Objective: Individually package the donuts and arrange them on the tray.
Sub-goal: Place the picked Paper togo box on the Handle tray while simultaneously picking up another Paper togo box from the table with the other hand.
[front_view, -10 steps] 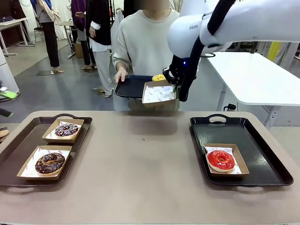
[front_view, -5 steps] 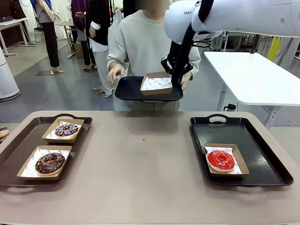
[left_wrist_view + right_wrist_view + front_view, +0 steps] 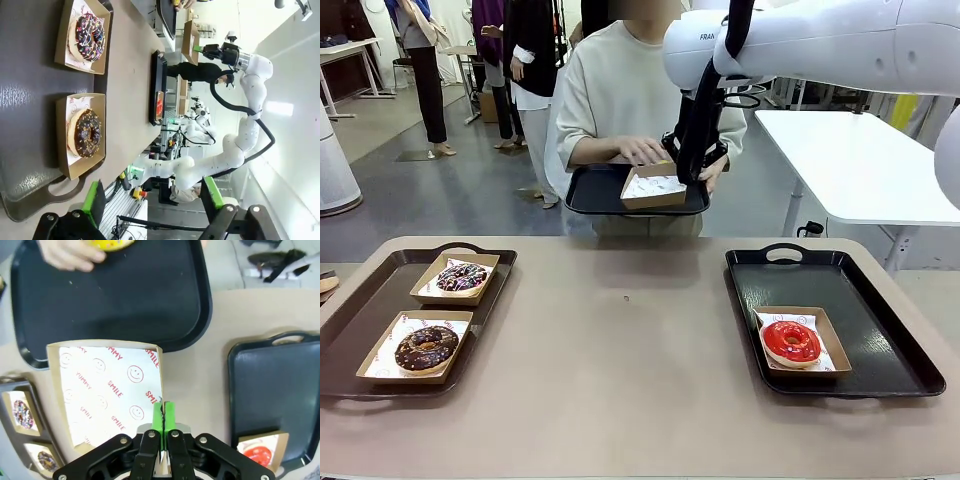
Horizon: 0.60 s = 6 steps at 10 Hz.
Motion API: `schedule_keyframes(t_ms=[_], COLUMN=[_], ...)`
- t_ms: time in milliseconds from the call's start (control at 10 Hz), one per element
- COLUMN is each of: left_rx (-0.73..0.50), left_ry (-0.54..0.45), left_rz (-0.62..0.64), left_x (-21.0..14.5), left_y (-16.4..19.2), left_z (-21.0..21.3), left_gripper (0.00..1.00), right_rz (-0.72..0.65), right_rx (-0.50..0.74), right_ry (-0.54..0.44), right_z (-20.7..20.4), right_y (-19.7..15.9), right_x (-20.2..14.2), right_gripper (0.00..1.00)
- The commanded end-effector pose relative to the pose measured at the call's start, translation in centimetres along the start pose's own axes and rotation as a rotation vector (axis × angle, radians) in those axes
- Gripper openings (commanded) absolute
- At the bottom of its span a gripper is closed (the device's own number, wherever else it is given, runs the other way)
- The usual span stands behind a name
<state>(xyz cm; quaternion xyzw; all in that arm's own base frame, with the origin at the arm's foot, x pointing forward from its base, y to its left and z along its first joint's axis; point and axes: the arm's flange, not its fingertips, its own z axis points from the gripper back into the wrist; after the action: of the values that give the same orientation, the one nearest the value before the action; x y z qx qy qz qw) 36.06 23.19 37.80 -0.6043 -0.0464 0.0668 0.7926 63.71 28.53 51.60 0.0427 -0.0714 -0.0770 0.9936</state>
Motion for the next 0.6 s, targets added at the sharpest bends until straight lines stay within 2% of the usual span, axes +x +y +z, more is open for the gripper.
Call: schedule_keyframes(t_ms=[0, 500], left_rx=[-0.001, -0.001], left_ry=[0.001, 0.001], left_rz=[-0.004, -0.004], left_x=[0.0, 0.0], left_y=[-0.1, -0.1], left_z=[0.0, 0.0], left_gripper=[1.0, 1.0], right_rz=[0.054, 0.142], right_rx=[-0.008, 0.028], right_ry=[0.045, 0.092], right_z=[0.4, -0.9], right_y=[0.3, -0.4], right_x=[1.0, 2.1], right_gripper=[0.0, 0.0])
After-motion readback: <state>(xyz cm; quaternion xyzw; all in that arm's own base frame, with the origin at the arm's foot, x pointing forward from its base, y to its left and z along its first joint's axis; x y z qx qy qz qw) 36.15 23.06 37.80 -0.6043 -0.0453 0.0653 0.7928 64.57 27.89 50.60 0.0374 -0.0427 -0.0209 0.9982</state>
